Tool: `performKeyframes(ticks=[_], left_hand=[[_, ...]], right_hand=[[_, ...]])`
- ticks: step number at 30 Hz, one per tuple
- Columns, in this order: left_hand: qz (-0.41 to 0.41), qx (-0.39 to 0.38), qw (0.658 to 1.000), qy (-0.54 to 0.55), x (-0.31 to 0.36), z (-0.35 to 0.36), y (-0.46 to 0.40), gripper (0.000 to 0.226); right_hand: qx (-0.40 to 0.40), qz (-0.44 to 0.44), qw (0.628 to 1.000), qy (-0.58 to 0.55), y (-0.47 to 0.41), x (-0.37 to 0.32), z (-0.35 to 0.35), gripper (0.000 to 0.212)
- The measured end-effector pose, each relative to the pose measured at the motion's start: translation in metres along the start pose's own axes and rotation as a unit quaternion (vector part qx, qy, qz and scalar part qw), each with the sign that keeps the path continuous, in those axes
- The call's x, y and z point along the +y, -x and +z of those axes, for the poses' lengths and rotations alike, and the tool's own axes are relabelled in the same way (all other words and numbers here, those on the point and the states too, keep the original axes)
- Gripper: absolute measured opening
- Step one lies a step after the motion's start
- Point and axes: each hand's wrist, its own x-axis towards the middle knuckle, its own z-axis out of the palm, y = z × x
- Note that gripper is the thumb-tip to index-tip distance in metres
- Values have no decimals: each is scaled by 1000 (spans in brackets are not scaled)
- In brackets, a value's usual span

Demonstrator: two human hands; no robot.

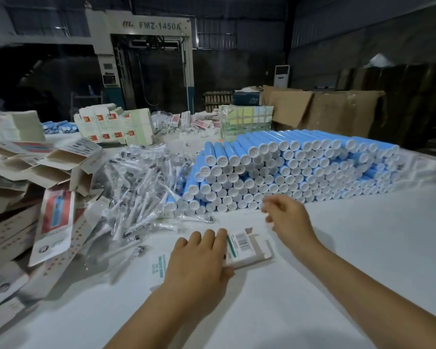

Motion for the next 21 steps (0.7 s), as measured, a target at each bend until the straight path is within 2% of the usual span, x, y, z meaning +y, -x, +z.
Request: performKeyframes(ticks=[4,7,9,11,13,14,18,19,21], left_hand=[[36,-16,999,-4,3,2,0,65],[43,-22,999,1,3,1,0,65],[41,-18,999,4,2,3,-1,65],[41,-18,999,9,1,4,-1,65],[40,-15,999,15,0,6,-1,66],[39,-14,999,18,1,6,-1,66],[36,-14,999,24,2,9,-3,67],[35,-15,999,26,2,9,-3,67],[36,-14,999,28,3,8,-2,66]], right_hand=[[84,-186,976,79,-42,-73,-7,16],[85,-234,940,235,-94,-118,9,16],[46,-212,899,380,-126,-132,23,13],[-17,-168,840,516,-147,-137,37,7],[-72,-130,779,609,-158,-137,51,5],[-82,-111,764,630,-161,-137,56,3],[-121,-66,720,680,-167,-138,64,30],[-130,-59,715,684,-165,-139,64,32],[-132,-53,727,672,-158,-144,61,19]])
